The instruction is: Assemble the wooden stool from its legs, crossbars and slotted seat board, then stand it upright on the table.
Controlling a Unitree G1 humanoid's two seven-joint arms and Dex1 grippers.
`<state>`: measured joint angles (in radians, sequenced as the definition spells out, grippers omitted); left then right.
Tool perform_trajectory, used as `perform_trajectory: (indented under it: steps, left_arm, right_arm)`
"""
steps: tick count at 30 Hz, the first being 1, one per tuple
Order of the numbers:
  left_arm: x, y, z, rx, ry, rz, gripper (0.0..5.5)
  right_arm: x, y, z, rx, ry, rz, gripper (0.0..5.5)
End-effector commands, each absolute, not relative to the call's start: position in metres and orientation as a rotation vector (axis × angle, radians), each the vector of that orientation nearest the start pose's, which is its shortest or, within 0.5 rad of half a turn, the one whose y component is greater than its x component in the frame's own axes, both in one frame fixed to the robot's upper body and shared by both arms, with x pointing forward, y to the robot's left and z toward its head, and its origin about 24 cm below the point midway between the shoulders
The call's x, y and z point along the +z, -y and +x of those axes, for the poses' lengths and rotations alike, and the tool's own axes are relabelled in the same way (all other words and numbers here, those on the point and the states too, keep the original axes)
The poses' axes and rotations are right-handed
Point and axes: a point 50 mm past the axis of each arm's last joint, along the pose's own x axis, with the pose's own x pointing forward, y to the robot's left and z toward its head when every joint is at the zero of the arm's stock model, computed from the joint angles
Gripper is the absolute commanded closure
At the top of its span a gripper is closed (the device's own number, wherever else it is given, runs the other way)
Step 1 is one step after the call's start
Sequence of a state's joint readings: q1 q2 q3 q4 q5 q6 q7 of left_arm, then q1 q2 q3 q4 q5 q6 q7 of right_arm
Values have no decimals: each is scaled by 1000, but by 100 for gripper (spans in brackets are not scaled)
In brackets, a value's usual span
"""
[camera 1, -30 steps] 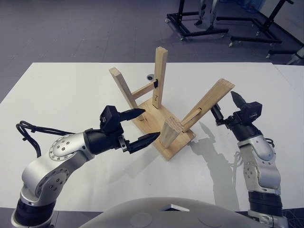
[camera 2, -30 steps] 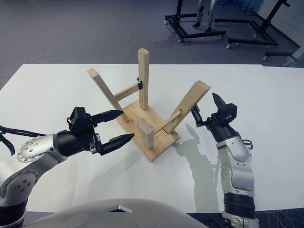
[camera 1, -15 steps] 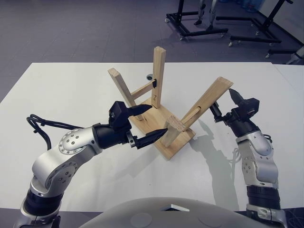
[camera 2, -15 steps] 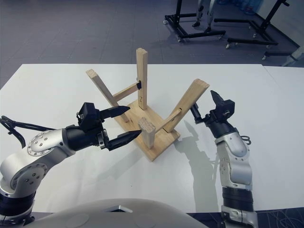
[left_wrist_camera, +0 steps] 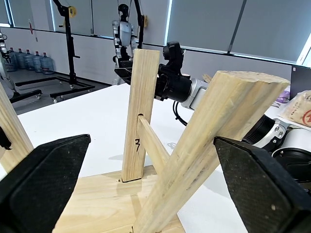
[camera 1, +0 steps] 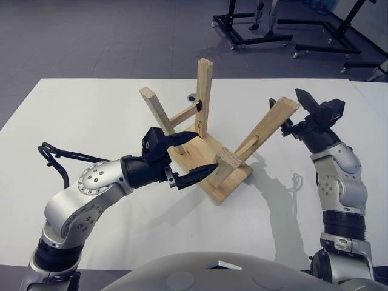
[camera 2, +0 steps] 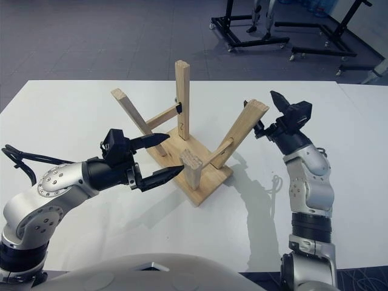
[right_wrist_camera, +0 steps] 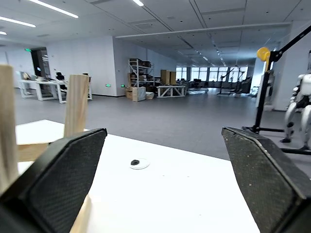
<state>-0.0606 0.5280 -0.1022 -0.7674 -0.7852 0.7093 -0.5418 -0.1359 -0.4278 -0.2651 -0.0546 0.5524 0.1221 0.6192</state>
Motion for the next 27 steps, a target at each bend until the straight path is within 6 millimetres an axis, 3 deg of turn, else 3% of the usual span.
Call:
perform_trajectory:
  steps: [1,9,27]
  left_arm:
    - [160,-108,197,-1140,-34,-61,85]
    - [161,-109,202,-1132,-27,-49,85]
    - [137,-116,198,-1086,-120,36,85]
  right_arm:
    - [133,212,261,686,228,99,112]
    - [121,193,248,780,199,63,112]
    - [147,151,230,991,291,4,112]
